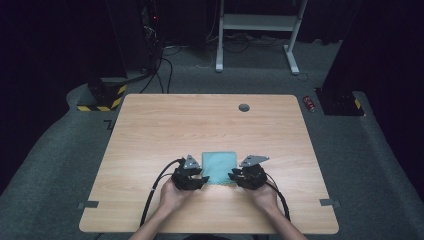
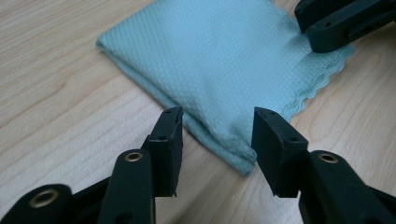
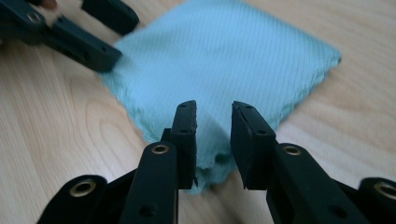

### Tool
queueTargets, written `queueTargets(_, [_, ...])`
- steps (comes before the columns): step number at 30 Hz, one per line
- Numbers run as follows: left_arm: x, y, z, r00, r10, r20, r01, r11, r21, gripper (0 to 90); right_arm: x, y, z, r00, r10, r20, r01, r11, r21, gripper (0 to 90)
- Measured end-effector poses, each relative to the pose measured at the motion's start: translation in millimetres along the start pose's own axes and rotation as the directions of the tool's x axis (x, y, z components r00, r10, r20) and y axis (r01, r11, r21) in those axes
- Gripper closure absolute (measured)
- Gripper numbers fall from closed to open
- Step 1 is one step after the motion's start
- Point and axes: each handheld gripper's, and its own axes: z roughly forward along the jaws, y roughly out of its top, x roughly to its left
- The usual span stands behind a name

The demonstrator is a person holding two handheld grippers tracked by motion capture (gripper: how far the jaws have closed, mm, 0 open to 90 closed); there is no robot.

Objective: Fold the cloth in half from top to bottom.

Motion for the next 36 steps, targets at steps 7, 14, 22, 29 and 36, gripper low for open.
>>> queueTargets(7, [2.4,-3.9,-9.6,0.9999,-0.011,0.003,0.011,0.9998,-0.014,49.4,2.2,-7.2,-4.5,0.9993,-0.030,0.023,0.030,1.000,0.007,69.8])
queueTargets(14, [15.3,16.8,-4.8,0.9958,-0.089,-0.022,0.087,0.9930,-0.080,48.5,2.8,5.1,-2.9,0.9996,-0.020,0.018,0.020,0.999,-0.046,70.0])
queueTargets(22, [13.5,16.0,8.1,0.9949,-0.061,-0.081,0.060,0.9981,-0.018,47.4,4.3,4.5,7.9,0.9997,-0.022,0.012,0.022,1.000,-0.022,70.0])
queueTargets(29, [25.5,7.6,1.1,0.9890,-0.108,-0.101,0.105,0.9938,-0.034,46.0,6.3,-1.1,5.8,0.9991,-0.039,0.018,0.039,0.999,-0.012,70.0])
queueTargets(36, [21.1,17.5,3.9,0.9921,-0.112,-0.057,0.106,0.9904,-0.088,46.0,6.7,-0.6,5.4,0.9978,-0.060,0.027,0.060,0.998,0.000,70.6])
